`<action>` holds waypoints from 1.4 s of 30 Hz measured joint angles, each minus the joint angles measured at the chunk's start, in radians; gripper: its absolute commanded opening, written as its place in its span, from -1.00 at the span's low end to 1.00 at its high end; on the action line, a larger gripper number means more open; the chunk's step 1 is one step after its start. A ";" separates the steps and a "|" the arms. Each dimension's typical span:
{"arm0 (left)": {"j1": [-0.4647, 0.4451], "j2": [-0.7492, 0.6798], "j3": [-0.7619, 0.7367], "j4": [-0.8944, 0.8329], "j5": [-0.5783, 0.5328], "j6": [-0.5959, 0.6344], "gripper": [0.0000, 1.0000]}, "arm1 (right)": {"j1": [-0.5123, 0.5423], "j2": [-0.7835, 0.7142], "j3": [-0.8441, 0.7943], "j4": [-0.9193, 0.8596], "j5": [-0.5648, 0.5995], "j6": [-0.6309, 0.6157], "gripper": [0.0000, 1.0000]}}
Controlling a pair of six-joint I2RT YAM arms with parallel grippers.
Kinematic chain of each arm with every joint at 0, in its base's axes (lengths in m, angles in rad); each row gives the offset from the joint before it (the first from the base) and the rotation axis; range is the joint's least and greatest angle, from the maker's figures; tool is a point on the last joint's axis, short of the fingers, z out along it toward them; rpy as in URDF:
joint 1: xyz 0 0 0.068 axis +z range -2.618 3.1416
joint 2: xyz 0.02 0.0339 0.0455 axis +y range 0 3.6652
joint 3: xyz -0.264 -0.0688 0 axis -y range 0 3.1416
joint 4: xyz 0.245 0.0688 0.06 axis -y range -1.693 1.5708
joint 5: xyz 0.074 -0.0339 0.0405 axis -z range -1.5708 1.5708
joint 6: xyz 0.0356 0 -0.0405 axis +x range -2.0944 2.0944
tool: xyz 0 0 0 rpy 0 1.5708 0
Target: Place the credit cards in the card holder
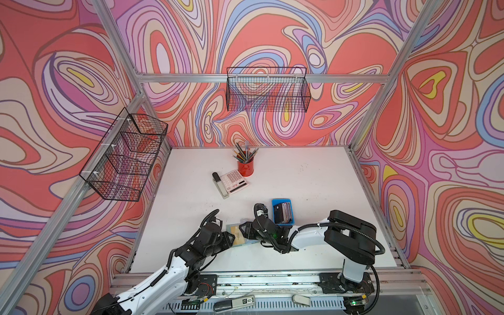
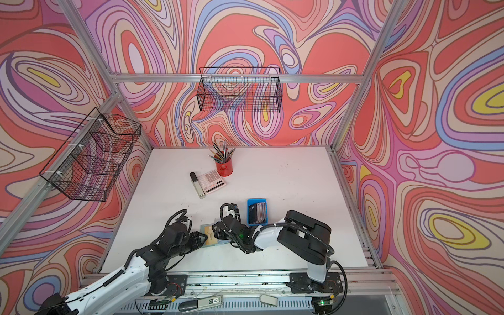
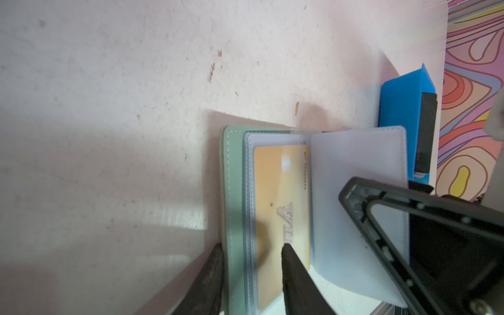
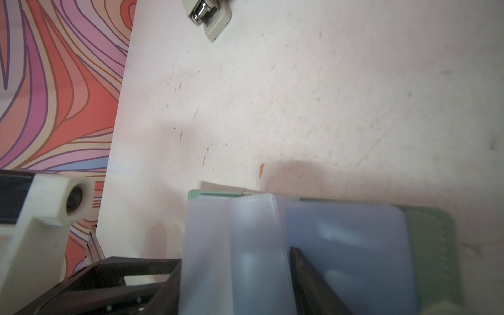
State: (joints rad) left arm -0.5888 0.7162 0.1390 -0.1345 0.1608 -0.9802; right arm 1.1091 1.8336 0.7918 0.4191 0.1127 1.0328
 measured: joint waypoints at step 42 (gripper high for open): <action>0.000 -0.089 0.204 -0.238 -0.198 0.063 -0.12 | 0.064 -0.005 0.004 0.095 -0.081 -0.018 0.06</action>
State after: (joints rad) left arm -0.5888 0.6270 0.3435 -0.3725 -0.0368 -0.9169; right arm 1.1732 1.8290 0.7959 0.5137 0.0315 1.0153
